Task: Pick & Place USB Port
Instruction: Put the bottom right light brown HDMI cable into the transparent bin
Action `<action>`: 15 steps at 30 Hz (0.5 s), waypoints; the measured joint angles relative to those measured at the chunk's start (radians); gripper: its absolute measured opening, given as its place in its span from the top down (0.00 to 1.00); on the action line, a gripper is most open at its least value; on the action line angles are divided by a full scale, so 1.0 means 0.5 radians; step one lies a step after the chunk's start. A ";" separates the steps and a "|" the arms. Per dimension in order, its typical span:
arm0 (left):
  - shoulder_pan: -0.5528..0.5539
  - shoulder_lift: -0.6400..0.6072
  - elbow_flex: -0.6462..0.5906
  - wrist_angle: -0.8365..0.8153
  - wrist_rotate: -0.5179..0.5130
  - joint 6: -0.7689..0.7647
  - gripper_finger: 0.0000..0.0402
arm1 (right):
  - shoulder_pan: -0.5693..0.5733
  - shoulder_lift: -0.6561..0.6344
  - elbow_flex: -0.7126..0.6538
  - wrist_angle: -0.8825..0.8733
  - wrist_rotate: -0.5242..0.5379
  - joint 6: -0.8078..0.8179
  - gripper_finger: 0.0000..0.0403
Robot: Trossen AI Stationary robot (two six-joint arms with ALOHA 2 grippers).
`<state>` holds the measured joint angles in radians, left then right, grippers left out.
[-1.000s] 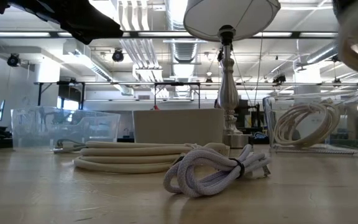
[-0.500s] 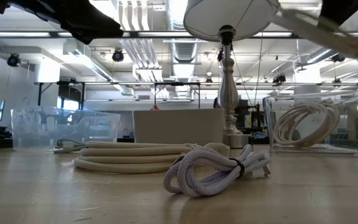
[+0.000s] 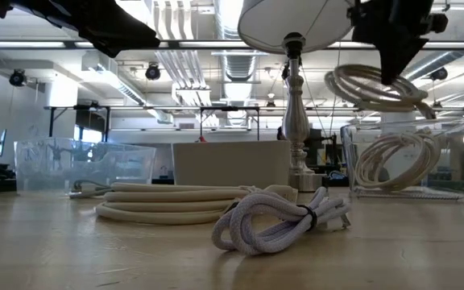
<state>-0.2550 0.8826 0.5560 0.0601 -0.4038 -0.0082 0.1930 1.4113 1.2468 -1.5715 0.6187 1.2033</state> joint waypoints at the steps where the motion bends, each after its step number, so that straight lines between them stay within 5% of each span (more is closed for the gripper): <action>1: 0.000 0.000 -0.001 -0.001 0.001 0.001 0.62 | -0.038 0.000 -0.012 0.001 -0.039 -0.004 0.93; 15: 0.000 0.001 -0.006 -0.001 0.000 0.008 0.62 | -0.285 0.000 -0.288 0.002 -0.457 0.039 0.93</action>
<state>-0.2550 0.8829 0.5529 0.0598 -0.4037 -0.0040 0.0505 1.4113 1.1027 -1.5704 0.3903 1.2228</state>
